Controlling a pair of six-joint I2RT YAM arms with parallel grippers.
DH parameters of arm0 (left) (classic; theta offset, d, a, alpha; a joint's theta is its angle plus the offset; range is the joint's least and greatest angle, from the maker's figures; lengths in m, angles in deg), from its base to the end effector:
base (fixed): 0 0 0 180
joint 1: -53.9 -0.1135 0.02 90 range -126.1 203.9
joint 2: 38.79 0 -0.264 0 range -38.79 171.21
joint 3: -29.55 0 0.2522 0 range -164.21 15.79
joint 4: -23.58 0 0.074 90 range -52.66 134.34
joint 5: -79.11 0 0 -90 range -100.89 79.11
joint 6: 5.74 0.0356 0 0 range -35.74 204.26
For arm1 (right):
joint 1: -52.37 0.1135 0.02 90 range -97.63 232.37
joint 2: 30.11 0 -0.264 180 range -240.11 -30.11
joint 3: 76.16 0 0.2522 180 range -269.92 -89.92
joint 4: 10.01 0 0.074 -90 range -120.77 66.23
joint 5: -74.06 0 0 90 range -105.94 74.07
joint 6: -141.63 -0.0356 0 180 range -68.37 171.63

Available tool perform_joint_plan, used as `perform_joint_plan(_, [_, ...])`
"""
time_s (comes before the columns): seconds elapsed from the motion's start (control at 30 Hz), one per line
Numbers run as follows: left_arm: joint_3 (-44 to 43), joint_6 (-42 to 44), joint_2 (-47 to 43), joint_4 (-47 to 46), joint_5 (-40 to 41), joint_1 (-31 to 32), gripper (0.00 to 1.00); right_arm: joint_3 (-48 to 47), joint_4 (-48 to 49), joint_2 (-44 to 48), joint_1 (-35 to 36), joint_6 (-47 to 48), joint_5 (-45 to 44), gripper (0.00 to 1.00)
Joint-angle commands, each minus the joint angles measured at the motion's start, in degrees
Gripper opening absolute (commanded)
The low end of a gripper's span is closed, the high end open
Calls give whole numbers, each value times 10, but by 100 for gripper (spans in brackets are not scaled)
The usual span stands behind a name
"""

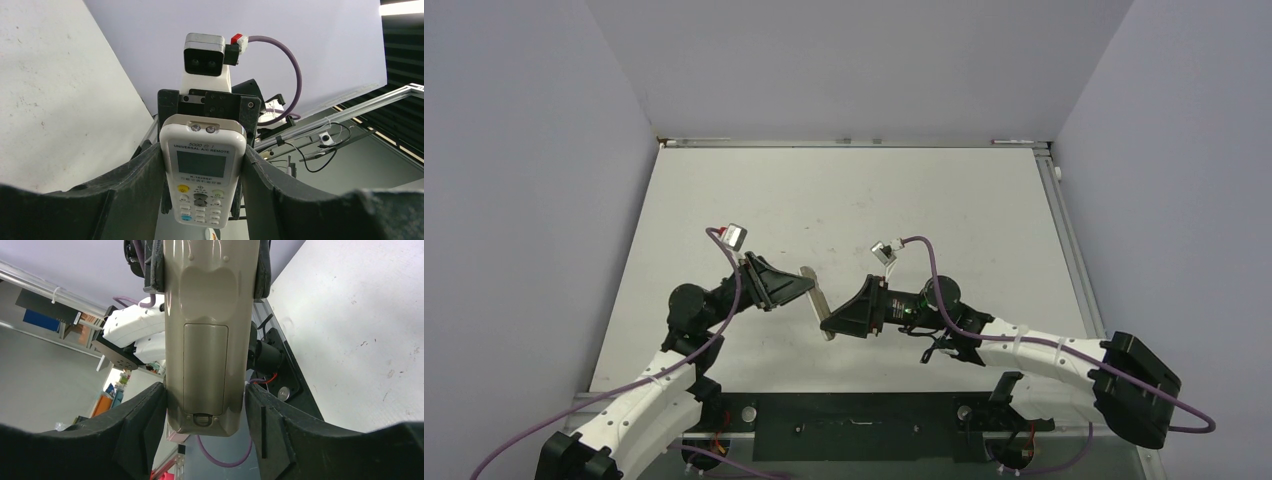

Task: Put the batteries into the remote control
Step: Turn over the remote control at the center of the board.

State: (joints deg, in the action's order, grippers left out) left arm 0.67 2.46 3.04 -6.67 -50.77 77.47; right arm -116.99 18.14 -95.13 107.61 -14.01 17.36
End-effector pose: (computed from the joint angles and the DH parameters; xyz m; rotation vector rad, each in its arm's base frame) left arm 0.1428 -0.0872 0.2632 -0.0827 1.6484 -1.9254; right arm 0.1220 0.2100 0.2566 -0.4231 1.8977 1.9991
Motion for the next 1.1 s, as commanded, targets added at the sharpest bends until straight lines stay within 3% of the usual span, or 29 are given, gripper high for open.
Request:
perform_joint_plan(0.0, [-8,-5,-9,-42,-5,4,0,-34,-45,29,5,56,-21,64])
perform_joint_plan(0.17, [-14,-3,-13,-21,-10,5,0,-49,-141,72,-4,101,-41,77])
perform_joint_plan(0.63, [-58,89,-37,174,-3,12,0,-161,-520,182,-17,323,-169,78])
perform_joint_plan(0.77, [-102,160,-33,318,29,28,0,-199,-613,188,-17,367,-225,78])
perform_joint_plan(1.07, [-195,259,37,501,165,123,0,-225,-706,200,-17,397,-330,77])
